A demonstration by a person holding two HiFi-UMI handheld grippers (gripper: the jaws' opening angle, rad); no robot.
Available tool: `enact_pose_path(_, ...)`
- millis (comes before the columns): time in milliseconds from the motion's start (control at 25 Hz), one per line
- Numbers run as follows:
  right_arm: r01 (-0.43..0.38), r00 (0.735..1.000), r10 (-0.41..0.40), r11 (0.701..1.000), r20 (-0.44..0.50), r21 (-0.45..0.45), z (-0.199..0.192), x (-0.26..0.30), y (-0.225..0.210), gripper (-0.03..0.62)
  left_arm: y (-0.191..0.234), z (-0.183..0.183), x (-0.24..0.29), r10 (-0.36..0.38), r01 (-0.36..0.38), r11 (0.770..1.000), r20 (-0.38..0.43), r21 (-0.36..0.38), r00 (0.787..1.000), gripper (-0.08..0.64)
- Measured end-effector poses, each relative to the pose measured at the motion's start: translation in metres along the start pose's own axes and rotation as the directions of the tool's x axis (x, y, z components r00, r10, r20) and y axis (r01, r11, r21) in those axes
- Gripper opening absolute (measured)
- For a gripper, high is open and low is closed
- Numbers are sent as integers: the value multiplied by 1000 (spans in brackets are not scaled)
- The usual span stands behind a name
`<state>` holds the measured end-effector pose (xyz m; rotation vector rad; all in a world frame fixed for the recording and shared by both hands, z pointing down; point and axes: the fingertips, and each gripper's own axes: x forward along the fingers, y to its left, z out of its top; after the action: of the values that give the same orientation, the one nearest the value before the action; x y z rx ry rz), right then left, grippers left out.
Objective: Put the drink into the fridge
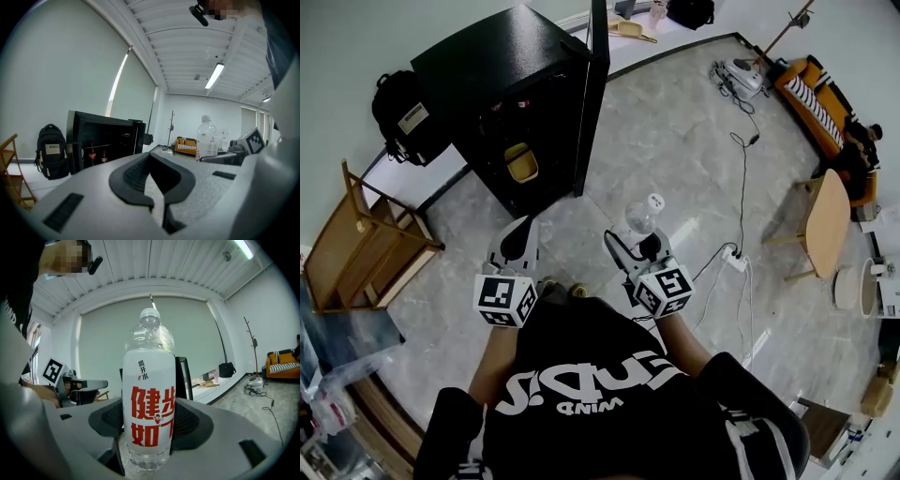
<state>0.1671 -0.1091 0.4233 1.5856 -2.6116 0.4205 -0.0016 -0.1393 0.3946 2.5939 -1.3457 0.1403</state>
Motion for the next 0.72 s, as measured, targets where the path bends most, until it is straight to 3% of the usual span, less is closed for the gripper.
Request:
enact_pose_path(280, -6, 1000, 6, 1000, -14, 11, -10, 52, 0, 301, 30, -8, 25, -39, 39, 999, -16, -3, 999, 8)
enact_pose_path(720, -90, 996, 90, 996, -4, 3, -54, 123, 4, 301, 75, -51, 58, -9, 9, 1000, 5, -24, 1000, 8)
